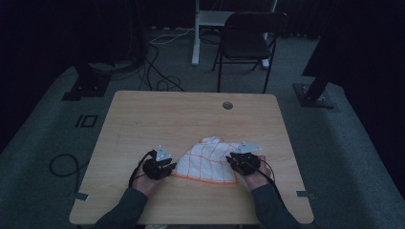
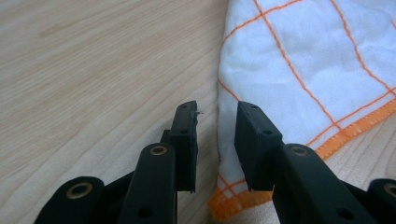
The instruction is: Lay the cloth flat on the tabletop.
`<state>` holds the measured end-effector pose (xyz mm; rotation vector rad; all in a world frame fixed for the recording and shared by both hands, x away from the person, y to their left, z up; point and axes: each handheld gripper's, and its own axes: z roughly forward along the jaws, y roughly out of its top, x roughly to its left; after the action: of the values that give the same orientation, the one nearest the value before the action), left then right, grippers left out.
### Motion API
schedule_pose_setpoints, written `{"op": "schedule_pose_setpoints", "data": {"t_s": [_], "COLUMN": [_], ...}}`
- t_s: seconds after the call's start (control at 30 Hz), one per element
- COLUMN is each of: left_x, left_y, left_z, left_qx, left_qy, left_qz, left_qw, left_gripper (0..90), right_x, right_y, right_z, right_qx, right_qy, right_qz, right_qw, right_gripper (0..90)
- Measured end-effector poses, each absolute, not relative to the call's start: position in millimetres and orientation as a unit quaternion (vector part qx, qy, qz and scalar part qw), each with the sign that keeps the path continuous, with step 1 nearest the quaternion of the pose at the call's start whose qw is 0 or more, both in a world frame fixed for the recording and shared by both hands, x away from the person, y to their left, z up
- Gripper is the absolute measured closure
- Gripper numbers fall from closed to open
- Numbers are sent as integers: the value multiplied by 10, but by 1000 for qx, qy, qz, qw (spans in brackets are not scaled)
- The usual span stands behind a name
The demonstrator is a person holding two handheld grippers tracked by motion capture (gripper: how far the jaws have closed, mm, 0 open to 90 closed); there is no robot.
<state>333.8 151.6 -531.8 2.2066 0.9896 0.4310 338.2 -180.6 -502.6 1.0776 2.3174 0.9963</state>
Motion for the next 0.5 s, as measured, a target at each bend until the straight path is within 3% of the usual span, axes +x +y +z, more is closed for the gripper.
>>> {"op": "schedule_pose_setpoints", "data": {"t_s": [0.13,0.3,0.5], "left_x": [3342,3316,3271], "left_y": [1525,1509,1522], "left_z": [-5319,-5327,-5327], "left_qx": [846,851,851], "left_qy": [382,374,374], "left_qz": [163,158,160], "left_qw": [336,334,331], "left_gripper": [728,826,870], "right_x": [3429,3391,3326], "right_y": [-1784,-1797,-1849], "right_z": [-5074,-5146,-5191], "right_qx": [385,384,387], "right_qy": [835,845,847], "right_qz": [344,325,318], "right_qw": [194,182,176], "right_gripper": [719,838,870]}}
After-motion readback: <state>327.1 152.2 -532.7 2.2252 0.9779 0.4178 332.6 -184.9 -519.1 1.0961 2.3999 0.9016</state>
